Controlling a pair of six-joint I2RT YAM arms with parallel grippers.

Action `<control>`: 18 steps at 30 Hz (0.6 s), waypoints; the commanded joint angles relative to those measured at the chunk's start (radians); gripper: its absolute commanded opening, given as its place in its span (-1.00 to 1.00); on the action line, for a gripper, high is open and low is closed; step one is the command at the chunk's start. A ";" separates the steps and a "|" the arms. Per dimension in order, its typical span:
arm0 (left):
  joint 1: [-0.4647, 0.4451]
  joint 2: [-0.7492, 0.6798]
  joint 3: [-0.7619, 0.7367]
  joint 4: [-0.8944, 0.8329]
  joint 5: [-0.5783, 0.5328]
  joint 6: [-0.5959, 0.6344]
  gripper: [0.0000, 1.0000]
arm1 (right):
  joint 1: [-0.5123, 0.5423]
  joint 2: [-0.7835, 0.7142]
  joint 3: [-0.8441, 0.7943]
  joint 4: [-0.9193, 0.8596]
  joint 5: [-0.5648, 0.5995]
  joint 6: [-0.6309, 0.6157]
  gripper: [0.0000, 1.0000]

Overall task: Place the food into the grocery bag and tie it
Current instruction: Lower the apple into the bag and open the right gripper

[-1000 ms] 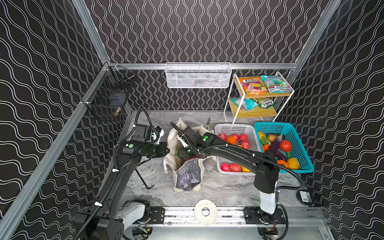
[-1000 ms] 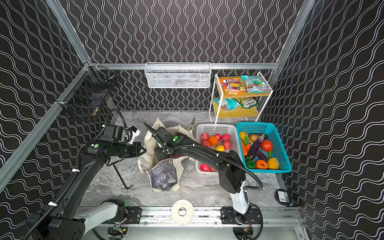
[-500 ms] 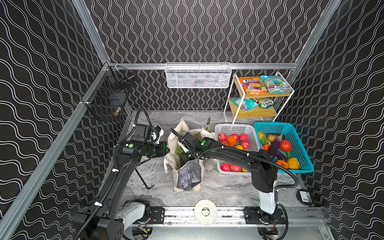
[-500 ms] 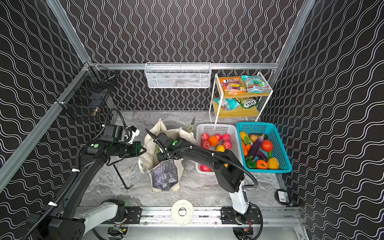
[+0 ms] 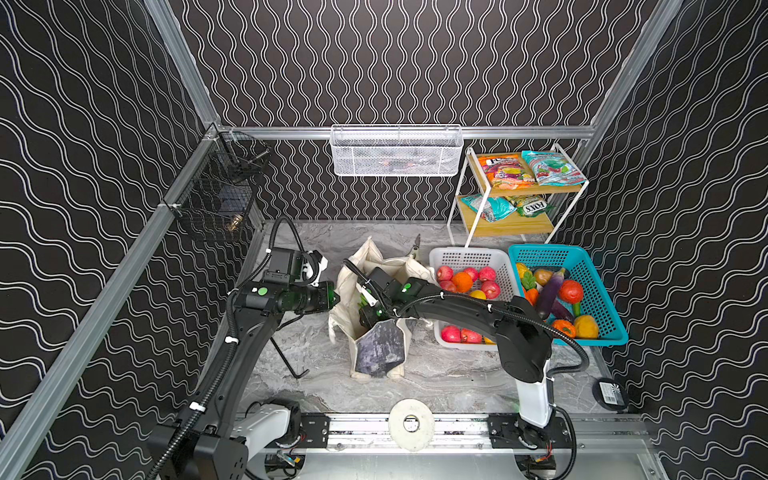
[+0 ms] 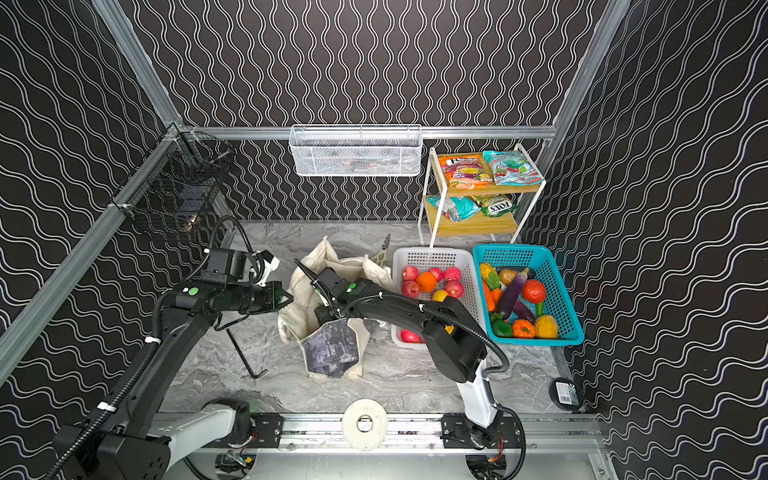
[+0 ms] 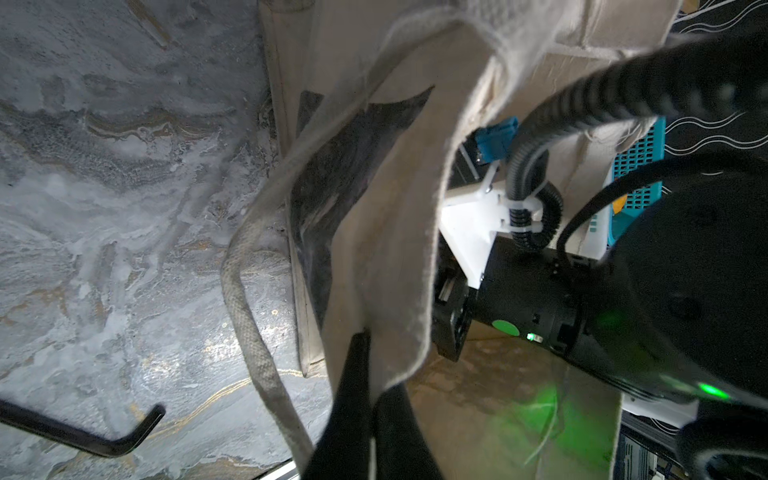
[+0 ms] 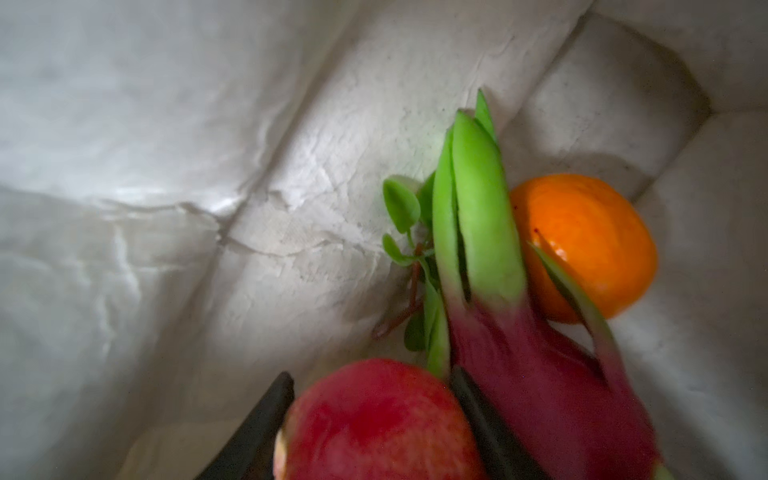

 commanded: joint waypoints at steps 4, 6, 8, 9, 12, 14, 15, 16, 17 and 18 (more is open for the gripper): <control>-0.002 0.003 0.001 0.013 0.023 -0.004 -1.00 | -0.015 0.053 0.014 -0.087 0.053 0.000 0.09; -0.001 0.003 0.001 0.010 0.023 0.000 -1.00 | -0.017 0.065 0.020 -0.090 0.055 0.003 0.11; -0.002 0.003 0.002 0.008 0.020 0.006 -1.00 | -0.020 0.073 0.021 -0.093 0.059 0.006 0.12; -0.001 0.003 0.002 0.005 0.018 0.008 -1.00 | -0.022 0.076 0.021 -0.095 0.058 0.007 0.13; -0.002 0.002 -0.002 0.008 0.018 0.008 -1.00 | -0.024 0.084 0.022 -0.099 0.062 0.012 0.16; -0.001 0.000 -0.007 0.011 0.020 0.006 -1.00 | -0.025 0.088 0.024 -0.104 0.062 0.016 0.18; -0.002 0.000 -0.008 0.013 0.020 0.008 -1.00 | -0.024 0.089 0.026 -0.106 0.062 0.018 0.20; -0.001 0.002 -0.011 0.015 0.020 0.008 -1.00 | -0.025 0.089 0.025 -0.106 0.061 0.018 0.21; -0.002 0.002 -0.011 0.014 0.020 0.009 -1.00 | -0.026 0.088 0.026 -0.107 0.061 0.018 0.23; -0.002 0.002 -0.011 0.015 0.020 0.008 -1.00 | -0.026 0.089 0.026 -0.109 0.062 0.018 0.25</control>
